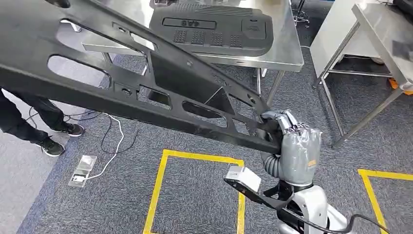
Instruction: Take the parts from the cabinet and place them on the table.
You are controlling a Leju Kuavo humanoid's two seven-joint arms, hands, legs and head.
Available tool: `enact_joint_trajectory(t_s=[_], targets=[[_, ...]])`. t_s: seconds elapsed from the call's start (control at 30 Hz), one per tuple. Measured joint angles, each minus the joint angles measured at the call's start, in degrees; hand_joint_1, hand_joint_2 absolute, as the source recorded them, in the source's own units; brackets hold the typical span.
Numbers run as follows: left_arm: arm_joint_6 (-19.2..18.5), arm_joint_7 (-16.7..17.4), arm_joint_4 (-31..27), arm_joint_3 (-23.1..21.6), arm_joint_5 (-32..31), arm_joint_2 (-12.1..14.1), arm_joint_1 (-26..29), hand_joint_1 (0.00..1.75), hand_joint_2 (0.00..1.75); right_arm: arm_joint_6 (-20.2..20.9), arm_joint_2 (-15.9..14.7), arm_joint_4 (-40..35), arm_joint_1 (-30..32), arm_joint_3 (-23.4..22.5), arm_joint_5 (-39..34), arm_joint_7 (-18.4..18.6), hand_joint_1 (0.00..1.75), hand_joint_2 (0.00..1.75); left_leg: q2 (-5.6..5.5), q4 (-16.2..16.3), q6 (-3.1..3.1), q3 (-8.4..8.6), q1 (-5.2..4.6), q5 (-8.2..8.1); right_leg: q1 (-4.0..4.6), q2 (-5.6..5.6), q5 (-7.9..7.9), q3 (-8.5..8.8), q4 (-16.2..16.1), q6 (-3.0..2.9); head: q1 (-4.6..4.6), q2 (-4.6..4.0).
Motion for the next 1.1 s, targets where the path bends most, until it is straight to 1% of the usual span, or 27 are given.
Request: enact_joint_trajectory(t_s=[0.53, 1.1], targets=[[-2.2, 0.5, 0.0, -0.1, -0.5, 0.0, -0.2, 0.00, 1.75, -0.1, 0.0, 0.0, 1.2, -1.4, 2.1, 0.3, 1.75, 1.75, 0.00, -0.3, -0.11, 0.28, 0.02, 0.06, 0.11, 0.00, -0.16, 0.03, 0.2, -0.17, 0.02, 0.00], [-2.6, 0.5, 0.0, -0.1, -0.3, 0.0, -0.2, 0.00, 1.75, 0.5, 0.0, 0.0, 1.3, -1.4, 3.5, 1.3, 1.75, 1.75, 0.00, -0.3, -0.12, 0.30, 0.03, 0.07, 0.10, 0.00, -0.16, 0.05, 0.2, -0.17, 0.00, 0.00]])
